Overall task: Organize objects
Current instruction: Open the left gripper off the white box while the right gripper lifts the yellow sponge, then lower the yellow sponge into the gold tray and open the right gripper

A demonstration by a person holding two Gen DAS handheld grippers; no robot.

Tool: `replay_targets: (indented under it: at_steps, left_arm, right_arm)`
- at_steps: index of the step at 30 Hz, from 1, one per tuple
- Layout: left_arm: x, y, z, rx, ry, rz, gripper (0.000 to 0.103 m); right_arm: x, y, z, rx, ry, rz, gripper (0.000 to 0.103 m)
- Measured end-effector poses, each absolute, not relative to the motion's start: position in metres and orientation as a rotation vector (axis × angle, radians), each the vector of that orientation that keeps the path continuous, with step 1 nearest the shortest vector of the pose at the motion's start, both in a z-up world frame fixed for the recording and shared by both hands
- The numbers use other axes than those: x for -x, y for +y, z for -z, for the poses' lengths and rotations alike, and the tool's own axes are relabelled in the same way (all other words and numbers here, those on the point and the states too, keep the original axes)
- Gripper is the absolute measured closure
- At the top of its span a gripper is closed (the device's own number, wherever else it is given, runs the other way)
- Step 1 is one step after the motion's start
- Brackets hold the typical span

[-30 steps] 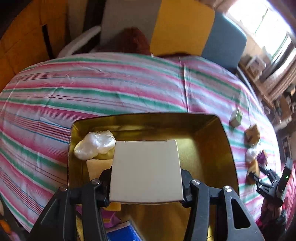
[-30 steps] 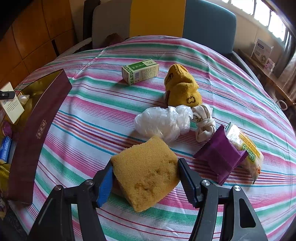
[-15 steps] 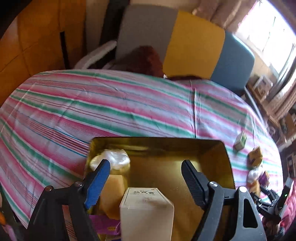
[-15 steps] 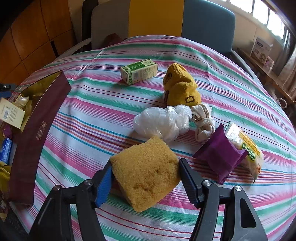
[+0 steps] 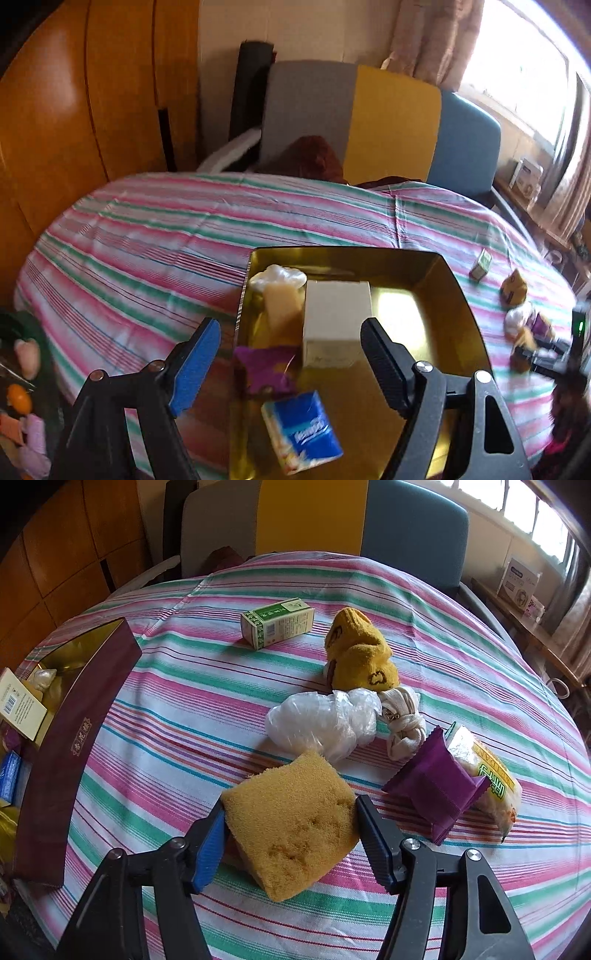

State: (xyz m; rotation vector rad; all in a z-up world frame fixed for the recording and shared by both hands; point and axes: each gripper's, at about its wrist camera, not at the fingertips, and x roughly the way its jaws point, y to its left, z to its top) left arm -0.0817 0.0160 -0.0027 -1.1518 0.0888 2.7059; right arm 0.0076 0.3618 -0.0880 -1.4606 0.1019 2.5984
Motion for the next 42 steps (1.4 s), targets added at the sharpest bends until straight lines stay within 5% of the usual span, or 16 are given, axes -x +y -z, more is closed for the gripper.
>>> replay_targets:
  at_steps: [7,29,42]
  left_arm:
    - [0.048,0.019,-0.003,1.042,0.217,-2.772,0.024]
    - [0.026,0.02,0.014,1.075,0.218,-2.771,0.024]
    - [0.028,-0.006,0.023,1.14,0.12,-2.761,0.024]
  right_arm:
    - [-0.01,0.356,0.088,1.467,0.075,-2.597,0.037]
    - [-0.013,0.354,0.085,1.454,0.077,-2.583,0.038]
    - [-0.019,0.26,-0.002,1.254,0.041,-2.893,0.038]
